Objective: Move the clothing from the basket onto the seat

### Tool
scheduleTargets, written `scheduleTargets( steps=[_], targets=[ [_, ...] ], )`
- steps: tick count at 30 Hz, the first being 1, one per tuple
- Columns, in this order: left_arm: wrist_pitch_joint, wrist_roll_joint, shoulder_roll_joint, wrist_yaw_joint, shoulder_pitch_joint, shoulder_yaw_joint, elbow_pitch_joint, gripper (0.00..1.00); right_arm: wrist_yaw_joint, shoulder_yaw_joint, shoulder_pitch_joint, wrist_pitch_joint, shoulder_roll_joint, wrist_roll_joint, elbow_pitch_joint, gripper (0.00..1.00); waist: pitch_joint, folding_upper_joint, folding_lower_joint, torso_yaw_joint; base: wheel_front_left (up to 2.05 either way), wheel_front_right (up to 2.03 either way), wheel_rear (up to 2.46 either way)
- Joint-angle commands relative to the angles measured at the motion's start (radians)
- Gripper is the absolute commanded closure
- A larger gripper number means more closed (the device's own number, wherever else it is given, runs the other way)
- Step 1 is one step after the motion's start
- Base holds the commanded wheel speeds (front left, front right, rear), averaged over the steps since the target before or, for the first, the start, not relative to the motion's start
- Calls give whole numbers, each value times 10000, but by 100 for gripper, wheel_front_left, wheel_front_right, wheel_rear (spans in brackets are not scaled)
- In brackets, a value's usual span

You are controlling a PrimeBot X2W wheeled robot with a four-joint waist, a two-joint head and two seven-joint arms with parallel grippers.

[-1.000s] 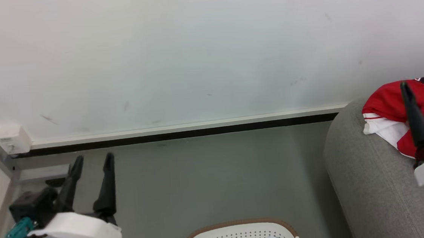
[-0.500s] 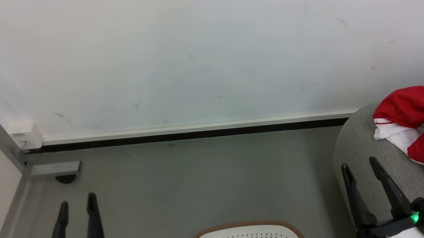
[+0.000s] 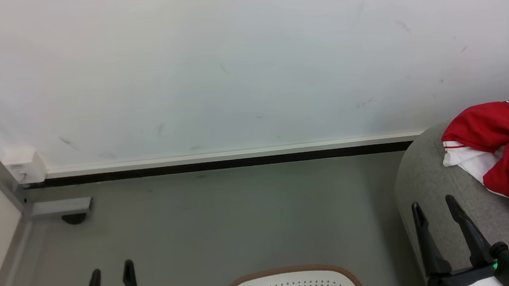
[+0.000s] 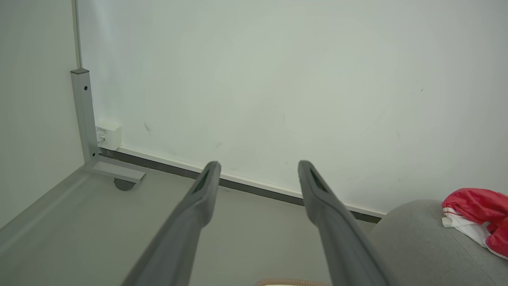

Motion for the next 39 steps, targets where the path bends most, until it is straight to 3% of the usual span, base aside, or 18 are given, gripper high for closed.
scheduleTargets(
  steps=[1, 15, 28, 29, 33, 39],
  targets=[
    [-12, 121, -40, -74, -8, 89, 58, 0, -24, -16, -139, -78, 32, -63, 53, 0, 4, -1, 1, -12, 0, 0, 0],
    [-11, 554, -477, -775, -195, 582, 431, 0, -24, 226, -343, -85, 69, 103, 270, 0, 78, -1, 1, -104, 0, 0, 0],
    [-11, 682, -612, -946, -249, 695, 628, 0, -24, 312, -439, -127, 75, 199, 368, 0, 78, -1, 1, -149, 0, 0, 0],
    [4, 668, -629, -922, -207, 664, 607, 100, 0, 329, -313, -77, 61, 168, 340, 100, 78, -1, 1, -150, 0, 0, 0],
    [51, 574, -741, -914, -62, 612, 953, 100, 0, 368, -18, -55, 58, 271, 633, 100, 80, -1, 2, -150, 0, 0, 0],
    [389, -431, -781, -965, -270, 748, 1045, 100, -1, 241, -73, 172, -22, 1463, 665, 100, 96, -1, 2, -127, 0, 0, 0]
  ],
)
